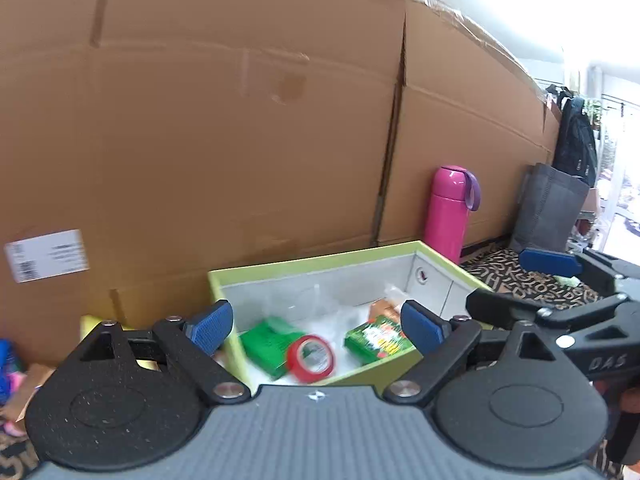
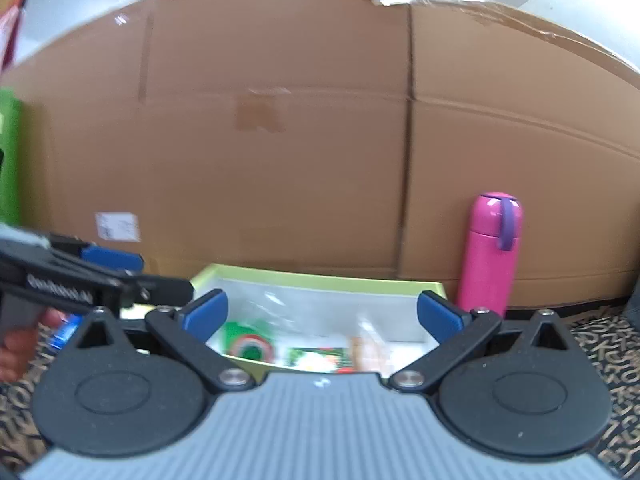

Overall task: Organize objects
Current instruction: 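Grasp the blue medicine box with the left tool while the right tool grasps the silver-blue slim box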

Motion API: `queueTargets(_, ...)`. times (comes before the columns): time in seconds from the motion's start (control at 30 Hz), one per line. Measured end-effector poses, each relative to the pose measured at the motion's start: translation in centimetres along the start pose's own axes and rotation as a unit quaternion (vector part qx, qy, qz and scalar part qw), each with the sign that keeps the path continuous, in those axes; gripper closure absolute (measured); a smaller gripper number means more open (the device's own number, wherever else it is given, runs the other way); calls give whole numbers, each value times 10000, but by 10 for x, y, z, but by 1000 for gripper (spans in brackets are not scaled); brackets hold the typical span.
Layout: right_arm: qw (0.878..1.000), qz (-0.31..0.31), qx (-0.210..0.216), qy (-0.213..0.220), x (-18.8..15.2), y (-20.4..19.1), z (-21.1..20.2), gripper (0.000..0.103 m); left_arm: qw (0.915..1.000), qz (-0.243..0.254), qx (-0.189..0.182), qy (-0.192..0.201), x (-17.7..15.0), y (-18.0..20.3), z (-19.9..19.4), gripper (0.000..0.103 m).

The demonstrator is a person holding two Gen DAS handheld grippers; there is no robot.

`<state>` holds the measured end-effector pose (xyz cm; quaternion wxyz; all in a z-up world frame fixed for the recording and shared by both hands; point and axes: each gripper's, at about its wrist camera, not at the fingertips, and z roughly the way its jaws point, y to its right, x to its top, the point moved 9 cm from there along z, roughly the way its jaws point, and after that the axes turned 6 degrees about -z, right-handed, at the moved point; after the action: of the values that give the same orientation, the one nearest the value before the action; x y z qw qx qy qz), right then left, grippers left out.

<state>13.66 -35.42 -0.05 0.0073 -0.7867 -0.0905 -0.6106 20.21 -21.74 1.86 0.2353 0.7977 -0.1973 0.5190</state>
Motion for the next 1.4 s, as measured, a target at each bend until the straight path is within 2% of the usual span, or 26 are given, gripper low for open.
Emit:
queueTargets(0.2, 9992, -148, 345, 106, 3, -40, 1, 0, 9995, -157, 209, 164, -16, -19, -44, 9)
queueTargets(0.37, 9976, -118, 685, 39, -8, -78, 0, 0, 9974, -335, 599, 230, -35, -47, -73, 9)
queueTargets(0.47, 9959, -35, 895, -140, -20, -100, 2, 0, 9942, -533, 913, 194, -51, -72, -84, 9)
queueTargets(0.7, 9884, 301, 1245, -820, -57, -132, 23, 0, 9772, -1158, 1754, -304, -91, -144, -67, 9)
queueTargets(0.8, 9867, 273, 1264, -989, -67, -142, 30, 0, 9704, -1076, 2119, -439, -96, -165, -49, 9)
queueTargets(0.87, 9859, 182, 1275, -1072, -68, -149, 36, 0, 9698, -950, 2194, -488, -96, -170, -39, 10)
queueTargets(0.9, 9855, 148, 1274, -1114, -68, -152, 40, 0, 9706, -864, 2186, -518, -96, -170, -33, 11)
queueTargets(0.93, 9849, 124, 1274, -1167, -69, -155, 46, 0, 9704, -774, 2211, -587, -95, -171, -27, 19)
queueTargets(0.97, 9842, 115, 1281, -1214, -68, -158, 51, 0, 9706, -708, 2201, -668, -97, -172, -21, 38)
queueTargets(1.07, 9827, 42, 1302, -1318, -68, -166, 71, 7, 9716, -739, 2097, -809, -103, -175, -18, 39)
queueTargets(1.27, 9786, -29, 1230, -1650, -74, -174, 118, 26, 9716, -696, 2040, -980, -116, -167, -54, 39)
queueTargets(1.37, 9754, -54, 1165, -1873, -80, -176, 136, 41, 9701, -740, 2078, -1010, -124, -165, -76, 39)
queueTargets(1.4, 9760, -62, 1136, -1857, -79, -175, 138, 50, 9702, -782, 2053, -1026, -127, -165, -80, 39)
